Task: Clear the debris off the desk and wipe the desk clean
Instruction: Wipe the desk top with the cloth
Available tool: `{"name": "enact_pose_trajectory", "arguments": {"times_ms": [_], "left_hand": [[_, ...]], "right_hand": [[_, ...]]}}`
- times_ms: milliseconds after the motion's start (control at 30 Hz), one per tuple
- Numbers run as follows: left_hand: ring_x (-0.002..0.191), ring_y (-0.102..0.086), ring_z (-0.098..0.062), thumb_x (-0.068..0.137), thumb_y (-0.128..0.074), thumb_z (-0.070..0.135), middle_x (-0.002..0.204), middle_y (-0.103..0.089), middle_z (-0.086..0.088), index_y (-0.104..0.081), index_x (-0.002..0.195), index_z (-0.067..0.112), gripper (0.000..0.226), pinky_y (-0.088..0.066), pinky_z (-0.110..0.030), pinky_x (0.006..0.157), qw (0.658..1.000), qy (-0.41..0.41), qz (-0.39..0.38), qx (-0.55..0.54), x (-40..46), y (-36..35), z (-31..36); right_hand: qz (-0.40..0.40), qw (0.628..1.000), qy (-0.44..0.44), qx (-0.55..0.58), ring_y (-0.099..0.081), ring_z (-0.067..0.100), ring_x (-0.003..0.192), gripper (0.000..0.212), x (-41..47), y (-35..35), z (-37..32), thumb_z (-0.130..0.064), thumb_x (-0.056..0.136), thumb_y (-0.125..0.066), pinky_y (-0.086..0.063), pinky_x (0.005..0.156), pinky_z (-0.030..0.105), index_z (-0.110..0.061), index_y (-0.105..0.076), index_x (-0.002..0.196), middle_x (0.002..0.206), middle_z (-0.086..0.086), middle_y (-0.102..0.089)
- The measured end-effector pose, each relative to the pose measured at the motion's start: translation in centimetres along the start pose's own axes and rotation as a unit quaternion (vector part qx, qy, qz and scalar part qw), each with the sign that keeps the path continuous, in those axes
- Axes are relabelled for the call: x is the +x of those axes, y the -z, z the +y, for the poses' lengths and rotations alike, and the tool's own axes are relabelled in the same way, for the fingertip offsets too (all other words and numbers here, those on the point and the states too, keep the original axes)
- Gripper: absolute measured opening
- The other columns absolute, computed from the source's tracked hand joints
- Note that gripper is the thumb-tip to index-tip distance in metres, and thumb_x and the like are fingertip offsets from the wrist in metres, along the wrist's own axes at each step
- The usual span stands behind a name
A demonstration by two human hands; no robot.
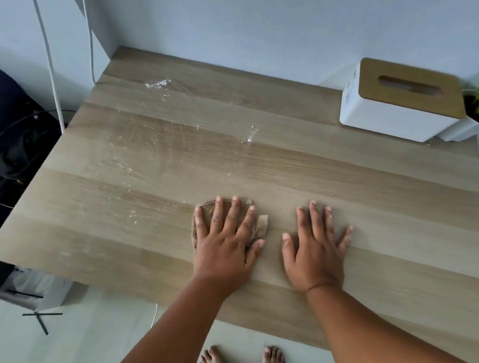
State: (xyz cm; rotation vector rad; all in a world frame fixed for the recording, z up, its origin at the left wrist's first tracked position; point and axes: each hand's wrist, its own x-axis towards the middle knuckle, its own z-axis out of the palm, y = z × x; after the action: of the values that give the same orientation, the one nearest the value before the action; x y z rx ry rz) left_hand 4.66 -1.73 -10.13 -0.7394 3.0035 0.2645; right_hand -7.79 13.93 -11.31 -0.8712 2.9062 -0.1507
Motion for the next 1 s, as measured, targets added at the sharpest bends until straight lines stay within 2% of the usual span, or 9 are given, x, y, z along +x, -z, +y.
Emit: {"name": "enact_pose_trajectory", "arguments": {"times_ms": [167,267,333,433,567,633,733,900,1000], "left_hand": [[0.158,-0.011,-0.031,0.103,-0.038,0.054,0.169,-0.024,-0.001,-0.039,0.155,0.031,0.057,-0.018,-0.068,0.118,0.988,-0.153,-0.003,0.001,-2.8,-0.7,-0.4],[0.157,-0.016,-0.03,0.102,-0.046,0.052,0.17,-0.022,0.001,-0.044,0.153,0.03,0.056,-0.021,-0.068,0.118,0.981,-0.192,0.009,-0.007,-5.3,-0.8,-3.5],[0.157,-0.018,-0.029,0.1,-0.05,0.051,0.169,-0.022,0.001,-0.046,0.152,0.03,0.056,-0.023,-0.068,0.117,0.985,-0.169,0.023,-0.014,-6.0,-0.7,-6.1],[0.157,-0.019,-0.029,0.1,-0.046,0.051,0.169,-0.024,-0.001,-0.045,0.153,0.029,0.058,-0.023,-0.067,0.118,0.996,-0.08,0.03,-0.01,-4.8,-0.2,-8.5],[0.159,-0.005,-0.027,0.098,-0.038,0.055,0.17,-0.019,-0.005,-0.036,0.157,0.03,0.064,-0.006,-0.062,0.124,0.995,0.095,0.019,-0.002,0.7,-0.1,-6.5],[0.159,0.0,-0.028,0.098,-0.034,0.056,0.171,-0.016,-0.005,-0.031,0.159,0.032,0.066,-0.002,-0.063,0.124,0.993,0.117,0.011,-0.011,3.8,0.1,-4.6],[0.159,-0.004,-0.028,0.099,-0.033,0.055,0.169,-0.02,-0.003,-0.033,0.158,0.031,0.063,-0.005,-0.065,0.123,0.999,0.037,-0.001,-0.016,5.6,0.3,-2.1],[0.157,-0.017,-0.024,0.103,-0.046,0.049,0.167,-0.029,0.003,-0.046,0.152,0.029,0.054,-0.021,-0.064,0.12,0.983,-0.181,0.011,-0.04,1.0,-0.3,-3.4],[0.157,-0.019,-0.023,0.102,-0.05,0.05,0.168,-0.025,0.004,-0.043,0.155,0.028,0.057,-0.022,-0.063,0.121,0.977,-0.209,0.02,-0.038,-1.3,-0.3,-6.9]], "right_hand": [[0.012,1.0,0.003,-0.02,-0.01,0.03,0.159,0.071,0.2,-0.5,0.2,-0.057,0.095,-0.033,-0.008,0.12,0.071,-0.026,-0.032,0.159,0.172,-0.002,-0.015],[0.022,0.999,0.005,-0.023,-0.011,0.03,0.159,0.07,0.2,-0.9,0.3,-0.055,0.096,-0.034,-0.008,0.12,0.071,-0.025,-0.033,0.159,0.172,-0.002,-0.015],[0.029,0.999,0.007,-0.026,-0.01,0.03,0.159,0.07,0.2,-1.2,0.4,-0.054,0.096,-0.035,-0.008,0.12,0.071,-0.025,-0.032,0.159,0.172,-0.002,-0.013],[0.039,0.999,0.01,-0.025,-0.01,0.03,0.159,0.07,0.2,-1.4,0.4,-0.054,0.096,-0.037,-0.007,0.12,0.072,-0.024,-0.032,0.159,0.172,-0.001,-0.013],[0.038,0.999,0.015,-0.025,-0.008,0.03,0.159,0.072,0.2,-1.4,0.5,-0.053,0.095,-0.037,-0.007,0.12,0.072,-0.023,-0.031,0.16,0.173,0.0,-0.012],[0.037,0.999,0.015,-0.026,-0.008,0.03,0.159,0.072,0.2,-1.3,0.5,-0.053,0.095,-0.038,-0.007,0.12,0.072,-0.023,-0.031,0.16,0.173,-0.001,-0.011],[0.029,0.999,0.011,-0.031,-0.009,0.03,0.159,0.072,0.3,-1.2,0.4,-0.053,0.095,-0.037,-0.007,0.12,0.072,-0.023,-0.032,0.16,0.173,-0.001,-0.012],[0.03,0.999,0.014,-0.03,-0.011,0.031,0.159,0.071,0.2,-0.9,0.2,-0.053,0.094,-0.038,-0.009,0.12,0.072,-0.022,-0.035,0.158,0.172,0.0,-0.013],[0.022,0.999,0.014,-0.033,-0.008,0.03,0.159,0.072,0.2,-0.9,0.3,-0.054,0.095,-0.037,-0.009,0.12,0.072,-0.022,-0.034,0.159,0.173,0.0,-0.012]]}}
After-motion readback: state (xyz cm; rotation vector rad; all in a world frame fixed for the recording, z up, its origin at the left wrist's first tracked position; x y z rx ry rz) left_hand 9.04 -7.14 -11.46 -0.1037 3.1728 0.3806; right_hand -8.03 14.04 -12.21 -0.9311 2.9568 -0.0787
